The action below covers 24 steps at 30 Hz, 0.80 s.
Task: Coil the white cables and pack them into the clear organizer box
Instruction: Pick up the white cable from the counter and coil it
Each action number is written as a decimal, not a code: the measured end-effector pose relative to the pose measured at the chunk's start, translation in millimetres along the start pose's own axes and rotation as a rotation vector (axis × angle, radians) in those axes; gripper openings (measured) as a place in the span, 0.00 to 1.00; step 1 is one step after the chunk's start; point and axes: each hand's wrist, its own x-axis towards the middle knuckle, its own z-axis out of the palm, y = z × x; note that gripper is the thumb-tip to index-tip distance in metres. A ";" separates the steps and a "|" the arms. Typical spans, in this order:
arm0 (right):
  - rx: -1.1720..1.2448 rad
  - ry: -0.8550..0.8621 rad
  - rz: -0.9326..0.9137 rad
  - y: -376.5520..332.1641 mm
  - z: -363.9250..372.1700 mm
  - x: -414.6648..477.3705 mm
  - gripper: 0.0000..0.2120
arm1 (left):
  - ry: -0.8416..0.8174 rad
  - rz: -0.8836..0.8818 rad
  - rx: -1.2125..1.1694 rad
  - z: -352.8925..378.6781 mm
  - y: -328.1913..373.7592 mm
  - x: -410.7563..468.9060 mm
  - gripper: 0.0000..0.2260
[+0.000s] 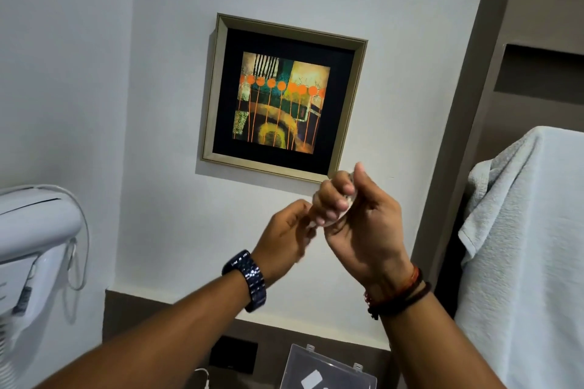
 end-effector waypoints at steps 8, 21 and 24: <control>-1.086 0.311 -0.388 25.2 -24.6 -2.1 0.19 | 0.089 -0.125 -0.050 15.2 8.3 -20.2 0.05; -0.505 0.432 -0.163 24.3 -49.8 -7.4 0.37 | 0.221 -0.090 -0.106 -26.5 -4.1 -34.5 0.07; -0.235 0.175 0.077 25.2 -45.8 -12.3 0.40 | 0.094 -0.129 -0.052 -28.7 -2.6 -24.8 0.17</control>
